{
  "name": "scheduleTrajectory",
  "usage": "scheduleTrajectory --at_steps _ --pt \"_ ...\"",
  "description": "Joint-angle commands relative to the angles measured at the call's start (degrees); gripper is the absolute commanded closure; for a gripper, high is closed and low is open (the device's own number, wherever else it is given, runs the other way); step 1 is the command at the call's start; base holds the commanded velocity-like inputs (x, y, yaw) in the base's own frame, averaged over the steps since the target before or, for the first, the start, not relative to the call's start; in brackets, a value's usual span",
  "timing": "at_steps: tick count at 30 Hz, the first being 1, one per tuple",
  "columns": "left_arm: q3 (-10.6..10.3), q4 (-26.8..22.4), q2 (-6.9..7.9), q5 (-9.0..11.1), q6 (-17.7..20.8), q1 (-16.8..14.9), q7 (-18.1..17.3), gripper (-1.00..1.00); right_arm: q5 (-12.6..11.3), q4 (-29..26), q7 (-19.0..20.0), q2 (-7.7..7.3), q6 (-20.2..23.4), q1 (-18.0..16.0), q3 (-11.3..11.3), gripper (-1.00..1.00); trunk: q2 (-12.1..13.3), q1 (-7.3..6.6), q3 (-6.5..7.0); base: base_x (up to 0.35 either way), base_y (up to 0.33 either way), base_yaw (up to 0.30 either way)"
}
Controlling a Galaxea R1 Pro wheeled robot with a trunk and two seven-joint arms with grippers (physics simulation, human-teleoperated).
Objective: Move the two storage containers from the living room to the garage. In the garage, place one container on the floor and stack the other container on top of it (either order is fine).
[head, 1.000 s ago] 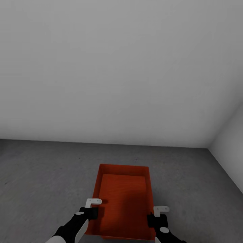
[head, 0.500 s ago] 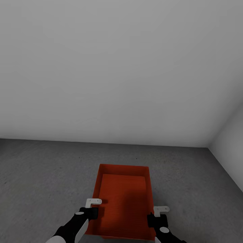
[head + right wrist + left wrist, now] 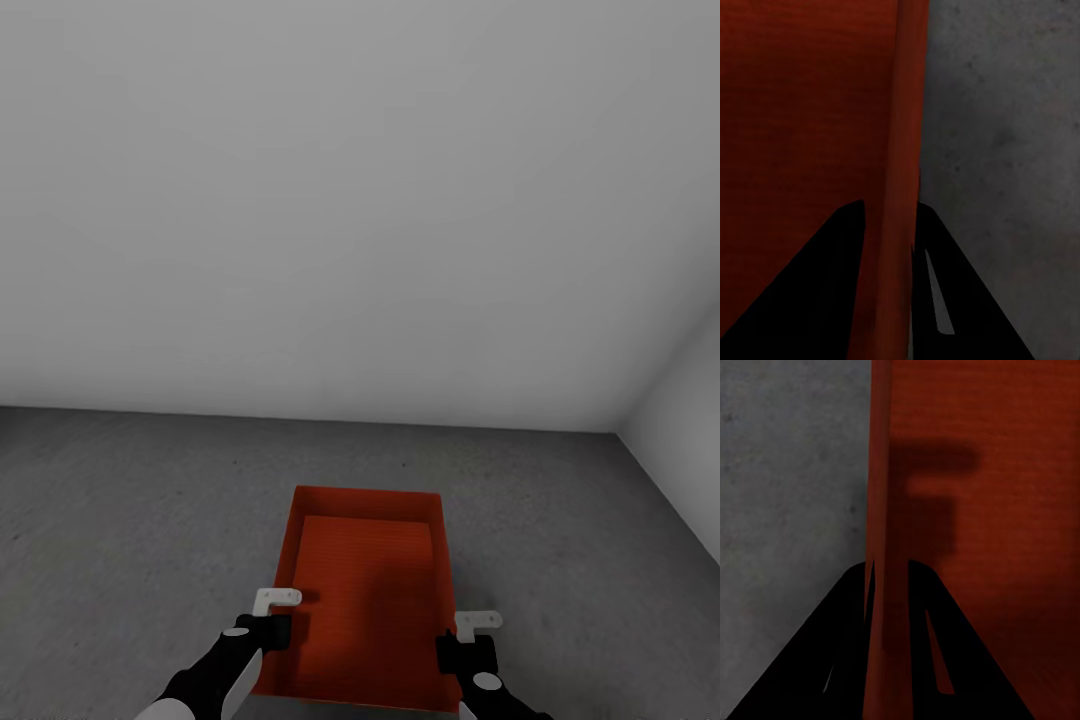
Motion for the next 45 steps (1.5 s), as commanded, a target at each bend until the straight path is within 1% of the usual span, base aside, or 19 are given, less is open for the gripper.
scheduleTrajectory --at_steps 1,11,22,45 --pt "0.0 0.1 -0.01 0.3 0.3 0.0 0.1 1.00 0.2 -0.1 0.1 0.01 -0.5 -0.1 0.1 1.00 0.0 -0.01 -0.12 0.000 0.000 0.000" --pt "0.0 0.1 -0.01 0.3 0.3 0.0 0.1 1.00 0.2 -0.1 0.0 0.01 -0.6 -0.1 0.1 1.00 0.0 -0.01 -0.41 0.000 0.000 0.000" --pt "0.0 0.1 -0.01 0.3 0.3 0.0 0.1 1.00 0.2 -0.1 0.0 0.01 -0.6 -0.1 0.1 1.00 -4.4 2.41 -2.39 0.000 0.000 0.000" --pt "0.0 0.1 -0.01 0.3 0.5 0.0 0.1 1.00 0.1 -0.1 0.1 0.01 -0.1 -0.1 0.1 1.00 -4.4 2.41 -2.39 0.000 0.000 0.000"
